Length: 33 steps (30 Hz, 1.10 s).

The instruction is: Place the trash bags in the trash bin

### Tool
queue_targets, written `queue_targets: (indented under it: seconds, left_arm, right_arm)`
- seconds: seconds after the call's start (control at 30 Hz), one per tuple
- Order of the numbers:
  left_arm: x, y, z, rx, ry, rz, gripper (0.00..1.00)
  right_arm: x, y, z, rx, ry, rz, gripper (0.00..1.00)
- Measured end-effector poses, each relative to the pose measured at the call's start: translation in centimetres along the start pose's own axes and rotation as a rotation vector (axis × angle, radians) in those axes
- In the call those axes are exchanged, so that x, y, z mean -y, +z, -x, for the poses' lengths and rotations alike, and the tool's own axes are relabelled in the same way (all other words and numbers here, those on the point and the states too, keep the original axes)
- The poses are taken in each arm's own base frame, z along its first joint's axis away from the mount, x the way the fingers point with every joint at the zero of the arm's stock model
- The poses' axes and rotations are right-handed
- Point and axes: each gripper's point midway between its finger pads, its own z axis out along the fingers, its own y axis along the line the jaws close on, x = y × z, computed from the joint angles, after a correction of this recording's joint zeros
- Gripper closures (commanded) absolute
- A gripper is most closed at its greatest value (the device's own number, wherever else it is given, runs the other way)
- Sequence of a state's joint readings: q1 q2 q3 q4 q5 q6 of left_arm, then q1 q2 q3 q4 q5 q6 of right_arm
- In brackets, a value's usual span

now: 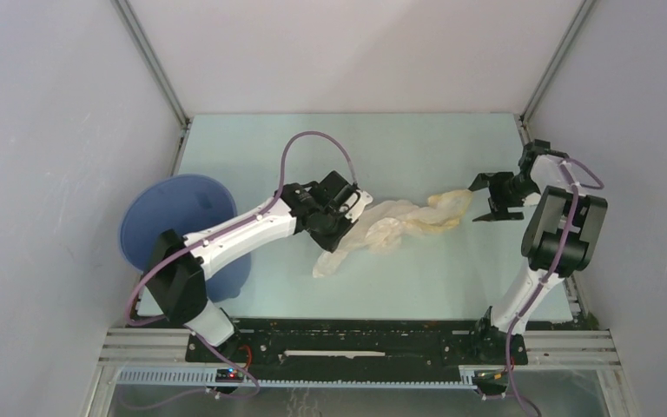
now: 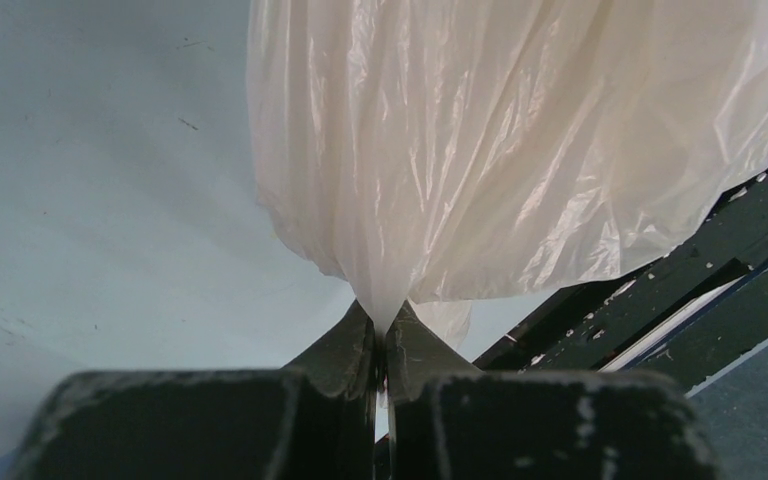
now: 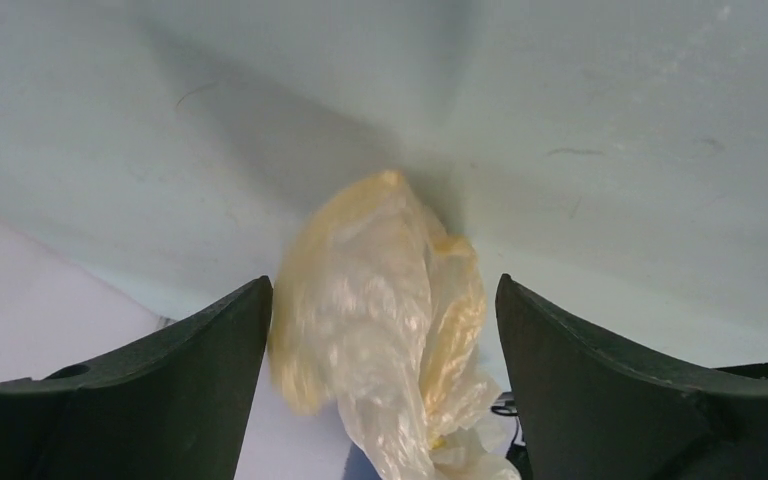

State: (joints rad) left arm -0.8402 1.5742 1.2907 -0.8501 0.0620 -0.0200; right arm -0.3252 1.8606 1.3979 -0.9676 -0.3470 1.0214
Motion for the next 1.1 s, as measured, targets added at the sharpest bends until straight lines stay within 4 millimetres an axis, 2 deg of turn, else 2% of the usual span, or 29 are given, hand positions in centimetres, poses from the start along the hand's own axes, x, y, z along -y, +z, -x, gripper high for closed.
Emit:
queue_targets:
  seconds: [0.13,0.23,0.37,0.4,0.43,0.5,0.57,0.6,0.67,0.73,0.83,0.9,0.93,1.0,1.07,1.1]
  left_arm:
    - [-0.2,0.1,-0.1,-0.001,0.02,0.005,0.91]
    - [-0.2,0.1,-0.1,-0.002,0.025,0.006,0.91]
    - [-0.3,0.3,-0.2,-0.011,0.029,0.007,0.9]
    - [-0.3,0.4,-0.2,-0.014,0.03,0.007,0.9]
    - [-0.3,0.5,-0.3,-0.018,0.029,0.007,0.89]
    - [-0.3,0.6,-0.3,-0.02,0.03,0.007,0.85]
    - [-0.2,0.6,-0.3,-0.02,0.03,0.006,0.75]
    - [-0.1,0.6,-0.3,-0.019,0.03,0.005,0.68]
    - [-0.1,0.6,-0.2,-0.017,0.03,0.005,0.45]
    - [0.0,0.6,-0.1,-0.014,0.026,0.005,0.29]
    - [-0.1,0.5,0.2,0.002,0.008,0.013,0.19]
    - [-0.1,0.1,0.4,0.018,0.0,0.016,0.17]
    - [-0.1,-0.2,0.5,0.03,-0.008,0.019,0.15]
    - [0.0,-1.3,1.0,0.068,-0.016,0.022,0.13]
    - [0.0,-2.6,1.6,0.114,-0.023,0.023,0.12]
    - [-0.1,-3.4,2.0,0.144,-0.028,0.024,0.11]
  right_arm:
    - [-0.1,2.0,-0.1,-0.035,0.047,-0.042,0.11]
    - [-0.5,2.5,-0.5,-0.054,0.057,-0.036,0.12]
    - [-0.9,2.7,-1.0,-0.061,0.059,-0.031,0.19]
    - [-1.1,2.7,-1.2,-0.061,0.055,-0.029,0.25]
    - [-1.1,2.7,-1.2,-0.061,0.055,-0.028,0.36]
    - [-1.2,2.6,-1.4,-0.058,0.046,-0.019,0.63]
    - [-1.3,2.4,-1.5,-0.055,0.038,-0.006,0.8]
    - [-1.3,2.2,-1.6,-0.055,0.038,-0.001,0.82]
    - [-1.7,1.7,-1.9,-0.059,0.018,0.024,0.87]
    - [-2.7,1.0,-2.2,-0.068,-0.022,0.08,1.0]
    - [-4.9,-0.3,-3.0,-0.093,-0.104,0.19,1.0]
    - [-7.2,-1.7,-3.6,-0.098,-0.164,0.26,1.0]
    - [-9.1,-2.9,-4.1,-0.089,-0.214,0.309,1.0]
    - [-14.4,-6.9,-5.7,-0.048,-0.366,0.46,1.0]
    - [-18.9,-11.7,-8.8,-0.002,-0.537,0.627,1.0]
    - [-21.0,-14.8,-11.2,0.022,-0.644,0.727,1.0]
